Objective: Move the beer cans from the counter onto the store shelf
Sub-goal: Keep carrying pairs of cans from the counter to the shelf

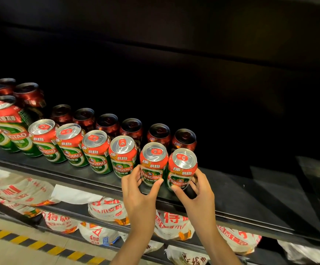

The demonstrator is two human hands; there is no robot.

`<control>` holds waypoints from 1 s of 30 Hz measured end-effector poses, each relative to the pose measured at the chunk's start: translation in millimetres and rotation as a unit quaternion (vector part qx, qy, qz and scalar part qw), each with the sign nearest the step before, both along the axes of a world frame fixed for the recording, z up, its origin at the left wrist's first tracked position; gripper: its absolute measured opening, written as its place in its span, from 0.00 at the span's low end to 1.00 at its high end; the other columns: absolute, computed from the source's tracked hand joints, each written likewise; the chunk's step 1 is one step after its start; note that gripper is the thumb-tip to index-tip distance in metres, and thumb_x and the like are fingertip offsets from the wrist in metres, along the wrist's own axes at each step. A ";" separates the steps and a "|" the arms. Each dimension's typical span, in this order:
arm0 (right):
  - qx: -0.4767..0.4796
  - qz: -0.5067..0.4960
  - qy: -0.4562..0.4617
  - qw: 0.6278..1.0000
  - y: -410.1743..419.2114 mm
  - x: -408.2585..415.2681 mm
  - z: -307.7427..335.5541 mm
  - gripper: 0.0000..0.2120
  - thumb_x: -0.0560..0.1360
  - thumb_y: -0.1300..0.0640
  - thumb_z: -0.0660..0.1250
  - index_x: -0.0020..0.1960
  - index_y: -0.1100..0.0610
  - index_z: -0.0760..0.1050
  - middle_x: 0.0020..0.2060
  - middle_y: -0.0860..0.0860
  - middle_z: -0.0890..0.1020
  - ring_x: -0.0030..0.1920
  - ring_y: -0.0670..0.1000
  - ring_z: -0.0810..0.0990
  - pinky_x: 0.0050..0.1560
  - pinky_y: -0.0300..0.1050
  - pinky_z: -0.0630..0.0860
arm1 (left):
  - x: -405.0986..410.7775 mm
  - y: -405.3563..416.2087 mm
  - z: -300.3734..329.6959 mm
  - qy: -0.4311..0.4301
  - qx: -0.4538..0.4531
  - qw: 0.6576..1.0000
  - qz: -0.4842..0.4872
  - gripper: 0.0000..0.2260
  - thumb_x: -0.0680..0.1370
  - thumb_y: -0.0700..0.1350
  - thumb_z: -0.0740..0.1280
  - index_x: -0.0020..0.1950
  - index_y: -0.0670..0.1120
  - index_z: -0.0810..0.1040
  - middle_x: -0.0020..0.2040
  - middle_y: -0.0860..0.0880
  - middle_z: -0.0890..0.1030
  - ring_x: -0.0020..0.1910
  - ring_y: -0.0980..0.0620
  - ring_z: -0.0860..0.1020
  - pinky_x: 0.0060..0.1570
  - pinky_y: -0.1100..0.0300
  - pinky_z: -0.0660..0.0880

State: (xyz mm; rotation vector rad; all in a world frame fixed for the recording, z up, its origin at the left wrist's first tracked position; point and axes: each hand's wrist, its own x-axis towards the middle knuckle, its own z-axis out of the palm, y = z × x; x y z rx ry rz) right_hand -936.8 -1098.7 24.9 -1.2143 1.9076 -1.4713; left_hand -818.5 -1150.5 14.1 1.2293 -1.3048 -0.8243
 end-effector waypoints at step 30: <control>0.237 -0.177 0.184 0.937 163.9 114.3 2.3 0.20 0.77 0.49 0.64 0.67 0.48 0.67 0.64 0.44 0.72 0.65 0.48 0.69 0.65 0.47 0.69 | 121.6 17.7 18.8 -0.373 0.005 0.827 -0.420 0.23 0.77 0.49 0.65 0.71 0.48 0.65 0.68 0.49 0.70 0.67 0.50 0.67 0.64 0.55 0.65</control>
